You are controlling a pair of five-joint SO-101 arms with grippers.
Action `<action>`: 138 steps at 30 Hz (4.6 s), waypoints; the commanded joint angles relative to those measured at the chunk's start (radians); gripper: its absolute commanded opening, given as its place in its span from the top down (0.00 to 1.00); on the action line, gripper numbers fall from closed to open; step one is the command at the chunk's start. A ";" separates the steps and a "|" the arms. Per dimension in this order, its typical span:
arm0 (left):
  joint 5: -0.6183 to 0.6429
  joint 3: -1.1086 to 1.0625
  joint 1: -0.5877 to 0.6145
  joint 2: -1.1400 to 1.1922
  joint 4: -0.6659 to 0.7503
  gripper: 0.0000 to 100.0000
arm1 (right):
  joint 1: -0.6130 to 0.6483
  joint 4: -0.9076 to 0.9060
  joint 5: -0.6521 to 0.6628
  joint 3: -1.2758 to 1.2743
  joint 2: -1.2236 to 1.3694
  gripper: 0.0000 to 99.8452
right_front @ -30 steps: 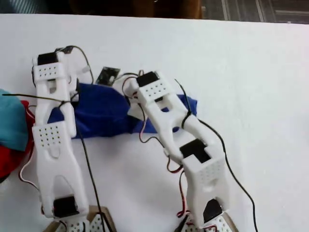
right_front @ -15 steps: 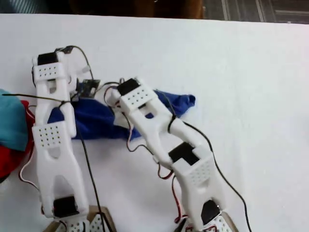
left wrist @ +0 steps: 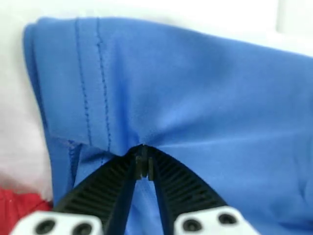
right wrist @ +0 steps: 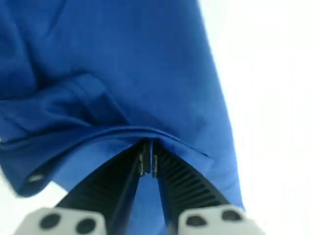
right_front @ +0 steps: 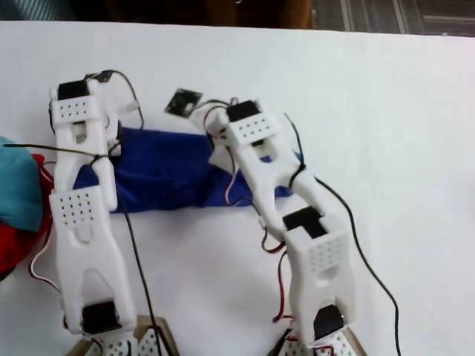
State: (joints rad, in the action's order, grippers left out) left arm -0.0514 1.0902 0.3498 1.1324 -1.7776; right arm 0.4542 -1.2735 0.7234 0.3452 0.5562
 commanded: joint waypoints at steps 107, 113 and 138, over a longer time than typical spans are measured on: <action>0.126 0.031 0.058 0.006 0.006 0.82 | 0.193 -0.380 -0.006 0.511 0.331 0.98; 0.127 0.033 0.058 0.006 0.014 0.81 | 0.200 -0.323 -0.006 0.511 0.395 0.98; 0.302 0.110 0.049 -0.094 -0.009 0.81 | 0.153 -0.335 -0.003 0.503 0.303 0.98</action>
State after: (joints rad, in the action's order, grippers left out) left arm 0.2248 1.1669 0.4005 1.1093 -1.7760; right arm 0.6260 -1.6095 0.7311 0.8378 0.9321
